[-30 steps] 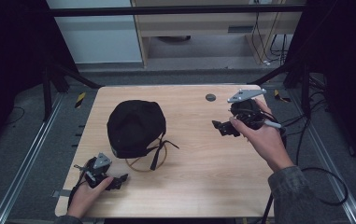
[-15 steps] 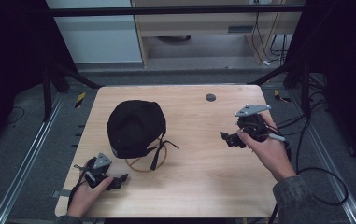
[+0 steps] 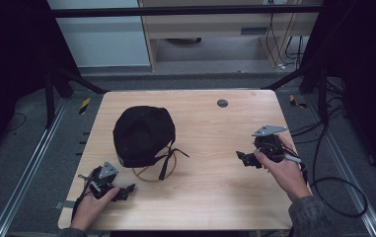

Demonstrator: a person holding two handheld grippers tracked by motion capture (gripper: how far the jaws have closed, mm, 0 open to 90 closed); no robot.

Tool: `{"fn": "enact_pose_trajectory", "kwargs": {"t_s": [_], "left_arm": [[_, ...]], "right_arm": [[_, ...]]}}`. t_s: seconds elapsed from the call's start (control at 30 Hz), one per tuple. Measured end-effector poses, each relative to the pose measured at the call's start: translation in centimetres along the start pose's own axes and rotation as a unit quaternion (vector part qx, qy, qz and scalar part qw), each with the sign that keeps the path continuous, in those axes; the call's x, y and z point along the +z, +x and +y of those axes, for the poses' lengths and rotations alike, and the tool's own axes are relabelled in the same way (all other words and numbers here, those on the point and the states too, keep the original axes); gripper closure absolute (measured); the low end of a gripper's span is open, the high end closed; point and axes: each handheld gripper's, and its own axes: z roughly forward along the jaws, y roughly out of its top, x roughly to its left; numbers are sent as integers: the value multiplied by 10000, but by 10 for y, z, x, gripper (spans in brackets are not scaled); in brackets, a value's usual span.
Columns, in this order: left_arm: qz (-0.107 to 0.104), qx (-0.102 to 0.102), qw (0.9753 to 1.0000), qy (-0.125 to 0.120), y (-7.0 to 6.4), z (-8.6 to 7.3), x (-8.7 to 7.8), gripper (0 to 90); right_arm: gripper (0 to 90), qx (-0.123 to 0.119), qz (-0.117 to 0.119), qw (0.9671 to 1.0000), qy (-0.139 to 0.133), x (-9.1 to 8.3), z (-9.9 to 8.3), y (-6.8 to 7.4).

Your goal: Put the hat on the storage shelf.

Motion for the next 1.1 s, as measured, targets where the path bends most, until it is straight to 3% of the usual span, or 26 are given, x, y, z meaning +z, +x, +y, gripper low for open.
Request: {"fn": "enact_pose_trajectory", "kwargs": {"t_s": [0.8,1.1], "left_arm": [[6,-8,10000,-2,0,0,0,0],[6,-9,10000,-4,0,0,0,0]], "right_arm": [[103,315,108,9992,218,31,-53,9],[105,492,107,9986,137,37,-63,12]]}}
